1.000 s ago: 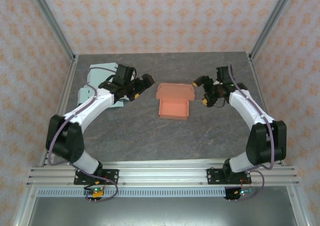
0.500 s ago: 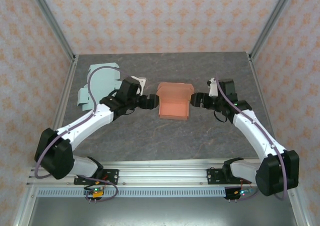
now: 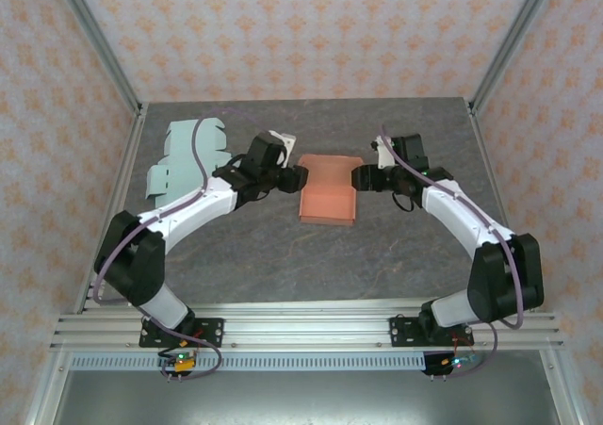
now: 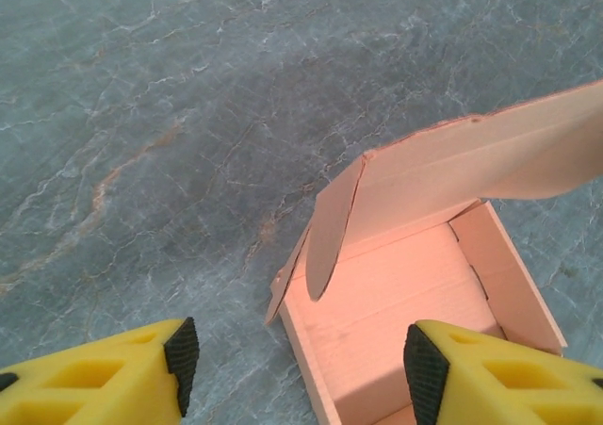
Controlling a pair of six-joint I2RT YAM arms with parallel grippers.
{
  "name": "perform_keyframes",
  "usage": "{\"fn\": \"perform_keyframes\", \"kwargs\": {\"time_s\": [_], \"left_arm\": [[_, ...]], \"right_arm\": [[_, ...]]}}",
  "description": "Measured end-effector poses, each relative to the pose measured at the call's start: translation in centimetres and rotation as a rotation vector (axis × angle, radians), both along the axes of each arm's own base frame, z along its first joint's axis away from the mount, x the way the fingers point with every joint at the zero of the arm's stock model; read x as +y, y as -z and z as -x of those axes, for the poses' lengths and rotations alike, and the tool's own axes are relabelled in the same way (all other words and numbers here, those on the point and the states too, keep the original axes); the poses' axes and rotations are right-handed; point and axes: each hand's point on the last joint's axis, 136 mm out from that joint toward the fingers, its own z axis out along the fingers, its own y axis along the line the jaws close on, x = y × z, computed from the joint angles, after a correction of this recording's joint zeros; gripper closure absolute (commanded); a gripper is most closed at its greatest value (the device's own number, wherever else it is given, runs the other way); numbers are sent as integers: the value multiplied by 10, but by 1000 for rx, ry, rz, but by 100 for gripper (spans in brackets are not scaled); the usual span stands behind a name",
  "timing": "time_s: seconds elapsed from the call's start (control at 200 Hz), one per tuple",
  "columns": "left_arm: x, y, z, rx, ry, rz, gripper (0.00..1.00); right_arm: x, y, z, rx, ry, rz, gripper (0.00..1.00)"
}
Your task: Fold the paper box
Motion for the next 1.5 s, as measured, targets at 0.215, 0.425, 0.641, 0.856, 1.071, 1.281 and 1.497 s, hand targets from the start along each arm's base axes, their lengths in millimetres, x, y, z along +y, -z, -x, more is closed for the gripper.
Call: {"fn": "perform_keyframes", "kwargs": {"time_s": [0.215,0.425,0.641,0.856,1.071,1.281,1.497], "left_arm": [[-10,7,-12,3,6,-17,52],[-14,14,-13,19,10,-23,57],[-21,16,-14,29,4,-12,67],[-27,20,-15,50,-15,-6,78],[-30,23,-11,69,-61,7,80],[-25,40,2,95,-97,0,81],[-21,61,26,134,-91,-11,80]], "right_arm": [[-5,6,-12,-13,0,65,48],[-1,10,-18,0,-6,64,59],[7,13,-15,32,15,29,72],[12,17,-16,49,82,-19,78],[28,21,-4,53,121,6,79],[30,29,14,36,166,27,82],[25,35,37,-4,190,-12,82]]}}
